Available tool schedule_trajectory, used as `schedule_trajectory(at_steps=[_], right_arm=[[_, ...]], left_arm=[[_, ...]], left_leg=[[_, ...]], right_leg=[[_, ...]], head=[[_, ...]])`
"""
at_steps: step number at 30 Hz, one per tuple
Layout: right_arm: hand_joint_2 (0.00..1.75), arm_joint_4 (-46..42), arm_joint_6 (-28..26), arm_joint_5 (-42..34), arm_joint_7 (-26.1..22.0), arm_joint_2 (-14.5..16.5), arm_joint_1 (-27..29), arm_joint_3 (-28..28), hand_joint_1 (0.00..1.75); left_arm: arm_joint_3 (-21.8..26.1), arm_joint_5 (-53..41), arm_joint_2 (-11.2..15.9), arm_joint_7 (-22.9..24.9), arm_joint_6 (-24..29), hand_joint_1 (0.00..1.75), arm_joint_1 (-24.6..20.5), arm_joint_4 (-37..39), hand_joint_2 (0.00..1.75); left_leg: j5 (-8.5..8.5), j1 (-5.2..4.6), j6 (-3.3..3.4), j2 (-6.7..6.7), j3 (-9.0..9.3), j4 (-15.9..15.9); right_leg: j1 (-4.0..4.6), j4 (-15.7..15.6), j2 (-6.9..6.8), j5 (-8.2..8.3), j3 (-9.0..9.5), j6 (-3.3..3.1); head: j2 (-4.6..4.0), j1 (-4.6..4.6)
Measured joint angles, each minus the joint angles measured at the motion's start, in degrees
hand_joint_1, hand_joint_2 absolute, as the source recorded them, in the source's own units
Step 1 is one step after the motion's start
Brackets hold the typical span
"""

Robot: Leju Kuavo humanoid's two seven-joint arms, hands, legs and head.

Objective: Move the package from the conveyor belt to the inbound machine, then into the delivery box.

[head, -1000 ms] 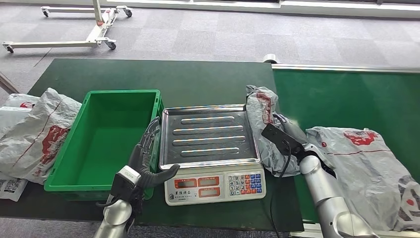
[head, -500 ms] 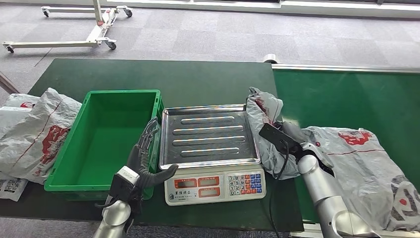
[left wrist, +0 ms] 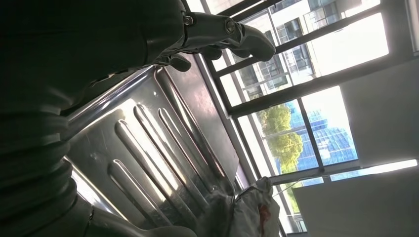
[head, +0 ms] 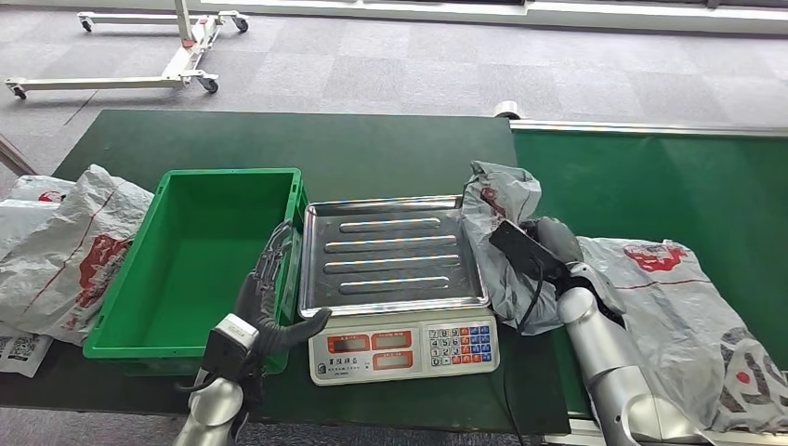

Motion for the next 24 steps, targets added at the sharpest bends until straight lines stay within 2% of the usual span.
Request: schedule_trajectory(at_steps=[5, 13, 16, 20, 24], right_arm=[[1.75, -10.0, -8.0, -1.2, 3.4, 0.9, 2.6, -0.5, 1.75], [1.75, -26.3, -11.2, -0.5, 2.5, 2.4, 8.5, -1.0, 1.75], [1.75, -30.3, -10.2, -1.9, -0.6, 2.9, 10.0, -0.5, 1.75], [1.75, -34.2, -4.7, -5.0, -5.8, 3.2, 11.9, 2.5, 1.75], [1.75, -36.5, -1.9, -6.0, -8.2, 3.4, 13.1, 6.5, 1.75]], left_arm=[[0.0, -0.4, 0.0, 0.0, -0.5, 0.00, 0.4, -0.4, 1.75], [0.0, -0.5, -0.3, 0.0, -0.6, 0.00, 0.1, -0.5, 1.75], [0.0, -0.5, -0.3, 0.0, -0.6, 0.00, 0.0, -0.5, 1.75], [0.0, -0.3, -0.3, 0.0, -0.6, 0.00, -0.2, -0.4, 1.75], [0.0, -0.2, -0.3, 0.0, -0.5, 0.00, -0.6, -0.4, 1.75]], left_leg=[[0.00, 0.00, 0.00, -0.01, 0.00, 0.0], [-0.01, 0.00, 0.00, -0.01, -0.01, 0.0], [-0.01, 0.00, 0.00, 0.00, -0.01, 0.0], [-0.01, 0.00, 0.00, 0.01, 0.00, 0.0], [0.00, 0.00, 0.00, 0.00, -0.01, 0.0]], right_leg=[[0.00, 0.0, -0.02, -0.01, -0.01, 0.00], [-0.01, 0.0, -0.01, -0.02, -0.02, 0.00], [-0.01, 0.0, -0.01, -0.02, -0.02, 0.00], [0.00, 0.0, 0.00, -0.02, -0.02, 0.00], [0.01, 0.0, -0.01, -0.02, -0.02, 0.00]], head=[[0.00, -0.01], [0.00, 0.01], [0.00, 0.00], [0.00, -0.01], [0.00, -0.01]])
